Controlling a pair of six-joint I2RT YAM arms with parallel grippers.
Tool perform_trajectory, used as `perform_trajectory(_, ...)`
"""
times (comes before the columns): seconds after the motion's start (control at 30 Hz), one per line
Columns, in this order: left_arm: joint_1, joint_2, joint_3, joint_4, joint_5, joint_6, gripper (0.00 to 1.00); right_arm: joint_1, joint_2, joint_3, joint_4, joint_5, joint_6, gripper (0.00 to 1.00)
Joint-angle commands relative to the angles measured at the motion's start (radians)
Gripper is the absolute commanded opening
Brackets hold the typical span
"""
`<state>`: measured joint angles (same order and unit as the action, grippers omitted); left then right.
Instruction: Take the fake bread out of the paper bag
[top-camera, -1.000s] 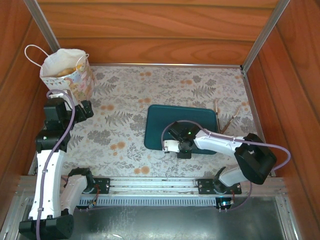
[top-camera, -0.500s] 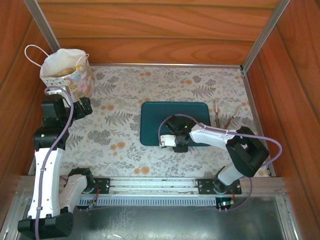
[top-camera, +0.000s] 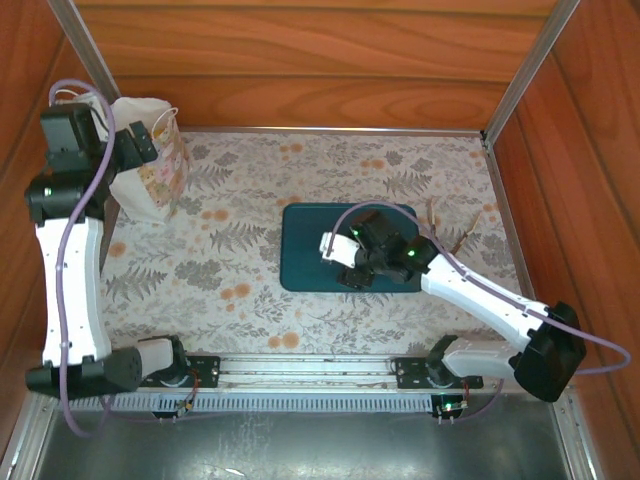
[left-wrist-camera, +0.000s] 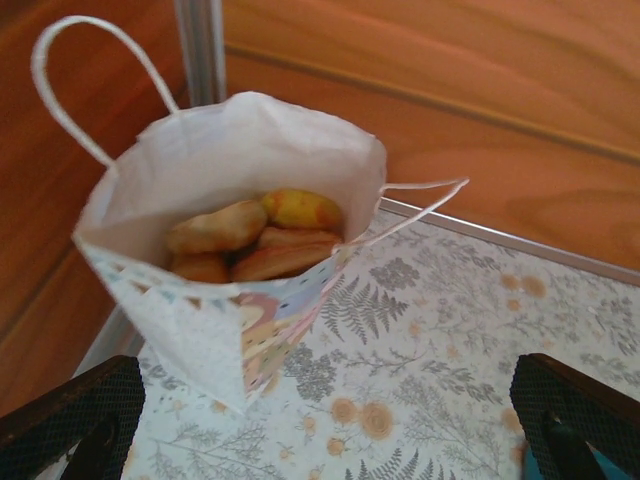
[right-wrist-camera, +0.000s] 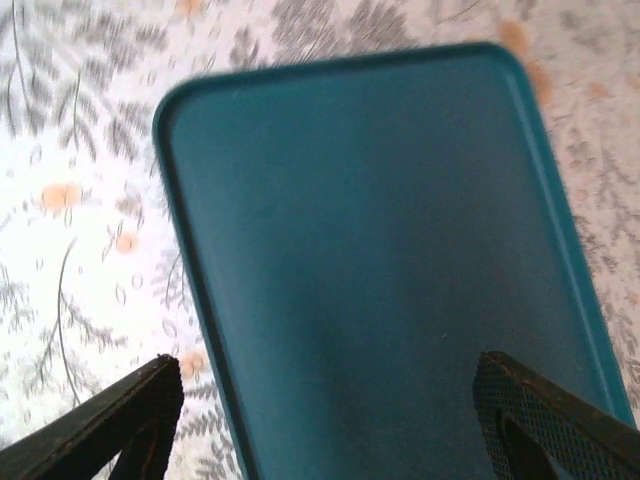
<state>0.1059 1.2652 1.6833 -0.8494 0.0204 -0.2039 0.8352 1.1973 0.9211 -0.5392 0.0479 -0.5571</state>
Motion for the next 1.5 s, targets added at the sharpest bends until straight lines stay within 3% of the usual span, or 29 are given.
perform_trajectory(0.0, 0.006, 0.111, 0.098, -0.062, 0.183, 0.09, 1.0, -0.008, -0.002, 0.049, 0.079, -0.019, 0.277, 0.82)
perform_trajectory(0.17, 0.005, 0.29, 0.236, -0.085, 0.185, 0.167, 0.91, -0.02, 0.064, 0.178, 0.089, -0.069, 0.596, 0.9)
perform_trajectory(0.23, 0.005, 0.339, 0.276, -0.103, 0.184, 0.197, 0.9, -0.024, 0.1, 0.234, 0.075, -0.108, 0.677, 0.9)
perform_trajectory(0.33, 0.003, 0.412, 0.323, -0.118, 0.169, 0.241, 0.88, -0.037, 0.138, 0.295, 0.077, -0.181, 0.771, 0.99)
perform_trajectory(0.43, -0.003, 0.486, 0.37, -0.127, 0.186, 0.286, 0.85, -0.055, 0.162, 0.333, 0.099, -0.224, 0.865, 1.0)
perform_trajectory(0.5, -0.015, 0.525, 0.411, -0.147, 0.193, 0.303, 0.66, -0.074, 0.172, 0.341, 0.131, -0.269, 0.928, 1.0)
perform_trajectory(0.6, -0.037, 0.524, 0.415, -0.148, 0.251, 0.305, 0.5, -0.108, 0.176, 0.333, 0.145, -0.251, 1.066, 1.0)
perform_trajectory(0.73, -0.098, 0.49, 0.378, -0.148, 0.253, 0.341, 0.21, -0.218, 0.205, 0.291, 0.23, -0.381, 1.276, 1.0)
perform_trajectory(0.87, -0.175, 0.431, 0.318, -0.148, 0.23, 0.359, 0.0, -0.29, 0.269, 0.297, 0.231, -0.505, 1.35, 1.0)
perform_trajectory(1.1, -0.309, 0.336, 0.198, -0.147, 0.21, 0.285, 0.0, -0.327, 0.305, 0.274, 0.199, -0.546, 1.4, 1.0)
perform_trajectory(1.47, -0.532, 0.285, 0.008, -0.137, 0.229, 0.128, 0.0, -0.383, 0.252, 0.195, 0.129, -0.458, 1.43, 0.99)
